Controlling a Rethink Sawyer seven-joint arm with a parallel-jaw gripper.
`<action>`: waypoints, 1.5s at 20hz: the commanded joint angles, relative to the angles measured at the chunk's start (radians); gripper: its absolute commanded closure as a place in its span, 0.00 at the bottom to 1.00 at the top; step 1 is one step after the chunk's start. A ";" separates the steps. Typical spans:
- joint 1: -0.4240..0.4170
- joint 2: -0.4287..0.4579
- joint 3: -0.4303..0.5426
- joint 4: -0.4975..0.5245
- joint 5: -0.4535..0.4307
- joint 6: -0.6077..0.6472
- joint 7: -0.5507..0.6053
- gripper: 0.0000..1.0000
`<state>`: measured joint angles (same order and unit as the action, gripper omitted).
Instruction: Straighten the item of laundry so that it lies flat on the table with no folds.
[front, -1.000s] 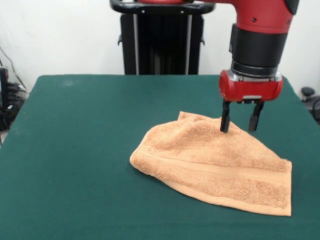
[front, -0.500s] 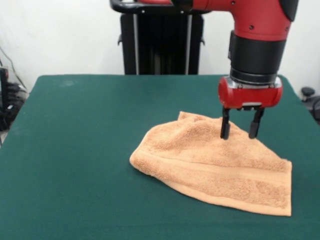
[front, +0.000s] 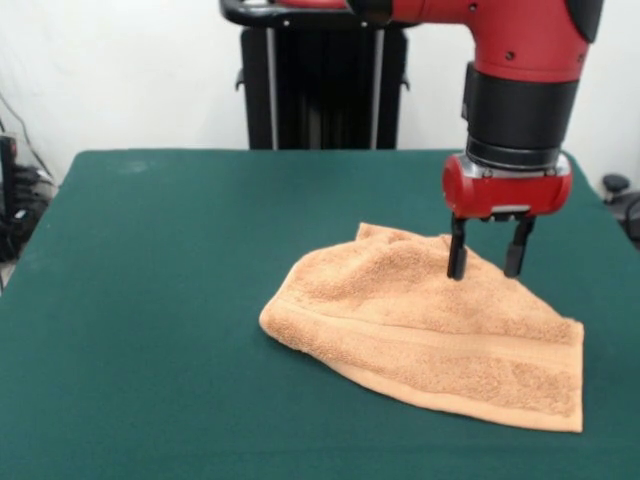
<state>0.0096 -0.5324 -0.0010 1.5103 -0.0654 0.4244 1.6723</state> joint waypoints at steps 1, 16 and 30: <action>0.002 0.010 0.054 -0.007 -0.028 0.121 0.042 0.00; -0.027 -0.026 0.090 0.020 -0.013 0.188 0.024 0.00; -0.105 -0.107 0.149 0.120 -0.021 0.259 -0.047 0.00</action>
<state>-0.0672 -0.6360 0.0108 1.5086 -0.0798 0.5677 1.6723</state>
